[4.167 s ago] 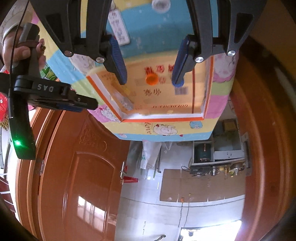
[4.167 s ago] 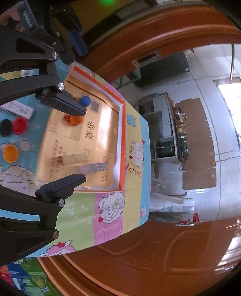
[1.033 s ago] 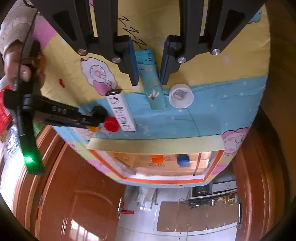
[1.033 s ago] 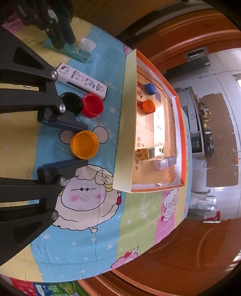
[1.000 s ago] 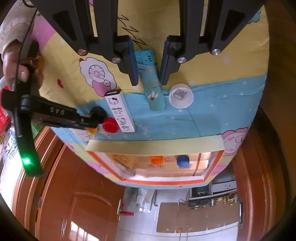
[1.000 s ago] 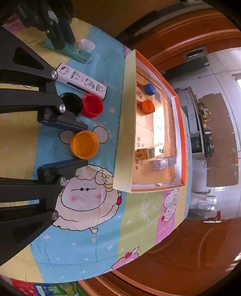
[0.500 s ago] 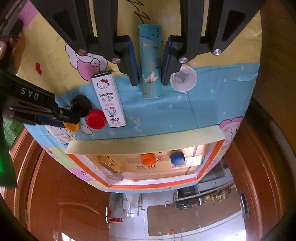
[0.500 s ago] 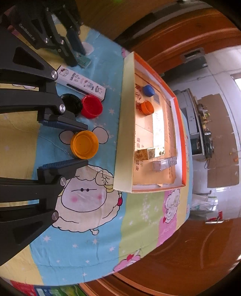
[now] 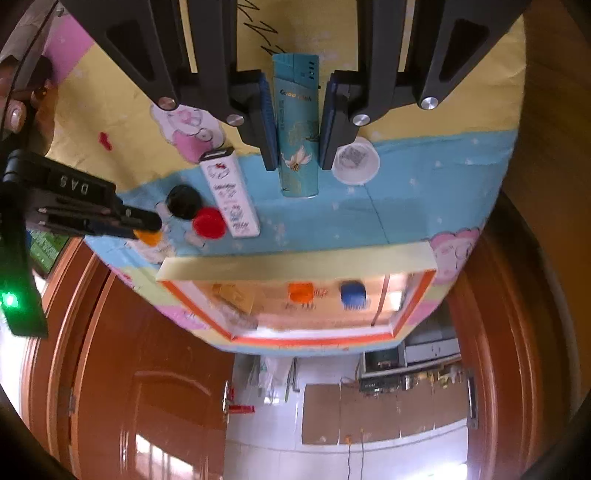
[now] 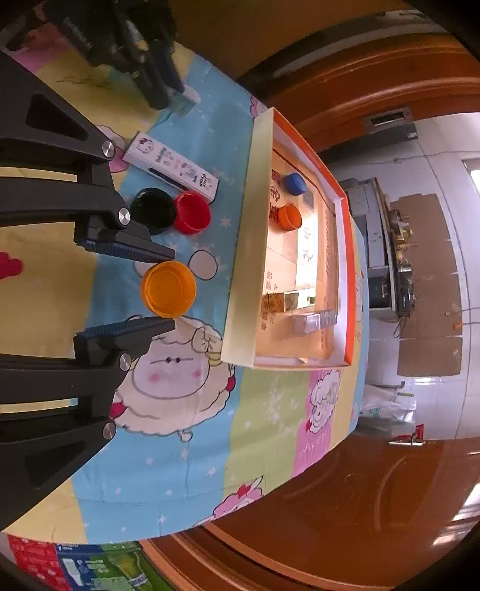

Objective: Organize rigid objects
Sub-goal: 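Grasp the orange cap with the right gripper while the left holds the teal tube, then carry the teal tube and orange cap into the cardboard tray with both grippers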

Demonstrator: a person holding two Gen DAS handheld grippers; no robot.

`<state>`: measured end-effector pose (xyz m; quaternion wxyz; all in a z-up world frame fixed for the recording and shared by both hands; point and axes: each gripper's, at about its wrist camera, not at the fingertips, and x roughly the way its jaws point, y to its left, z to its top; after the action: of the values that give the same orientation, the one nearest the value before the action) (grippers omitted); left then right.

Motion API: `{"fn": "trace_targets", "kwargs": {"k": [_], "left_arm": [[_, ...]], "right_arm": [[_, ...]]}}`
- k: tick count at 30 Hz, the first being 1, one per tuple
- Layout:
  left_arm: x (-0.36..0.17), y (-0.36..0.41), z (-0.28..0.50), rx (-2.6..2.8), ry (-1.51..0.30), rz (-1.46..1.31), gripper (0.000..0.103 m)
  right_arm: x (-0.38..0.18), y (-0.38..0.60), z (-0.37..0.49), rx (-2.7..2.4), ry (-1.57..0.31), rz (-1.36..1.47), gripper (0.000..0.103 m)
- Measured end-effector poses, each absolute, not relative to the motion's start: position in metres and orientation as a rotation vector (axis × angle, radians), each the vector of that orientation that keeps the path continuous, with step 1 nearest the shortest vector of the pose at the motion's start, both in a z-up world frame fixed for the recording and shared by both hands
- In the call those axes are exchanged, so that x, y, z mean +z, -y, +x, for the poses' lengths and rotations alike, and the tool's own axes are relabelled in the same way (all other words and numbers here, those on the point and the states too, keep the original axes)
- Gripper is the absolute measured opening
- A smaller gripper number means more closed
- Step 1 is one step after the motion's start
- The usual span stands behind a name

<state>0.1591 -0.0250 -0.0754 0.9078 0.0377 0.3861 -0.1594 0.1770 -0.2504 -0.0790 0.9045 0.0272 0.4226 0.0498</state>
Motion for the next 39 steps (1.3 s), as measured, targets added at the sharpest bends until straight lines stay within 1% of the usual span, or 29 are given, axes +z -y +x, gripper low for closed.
{"fn": "trace_targets", "kwargs": {"k": [4,12,17,23,30,39], "left_arm": [[-0.056,0.024,0.158,-0.371,-0.763,0.072,0.023],[-0.004,0.020,0.174,-0.389,-0.666,0.073,0.023],[0.015,0.021,0.204,-0.388,-0.658,0.095,0.023],[0.025,0.026,0.246,-0.374,-0.676,0.104,0.023],[0.016,0.024,0.302,-0.360,-0.741,0.086,0.023],[-0.003,0.024,0.364,-0.318,-0.807,0.051,0.023]], "right_arm": [[-0.063,0.252,0.167,0.115,-0.848,0.051,0.030],[-0.013,0.249,0.167,0.145,-0.758,0.011,0.030],[0.009,0.242,0.185,0.166,-0.714,-0.013,0.030],[0.030,0.231,0.221,0.202,-0.682,-0.016,0.030],[0.029,0.221,0.274,0.219,-0.705,-0.003,0.030],[-0.003,0.213,0.356,0.182,-0.793,-0.024,0.030]]}}
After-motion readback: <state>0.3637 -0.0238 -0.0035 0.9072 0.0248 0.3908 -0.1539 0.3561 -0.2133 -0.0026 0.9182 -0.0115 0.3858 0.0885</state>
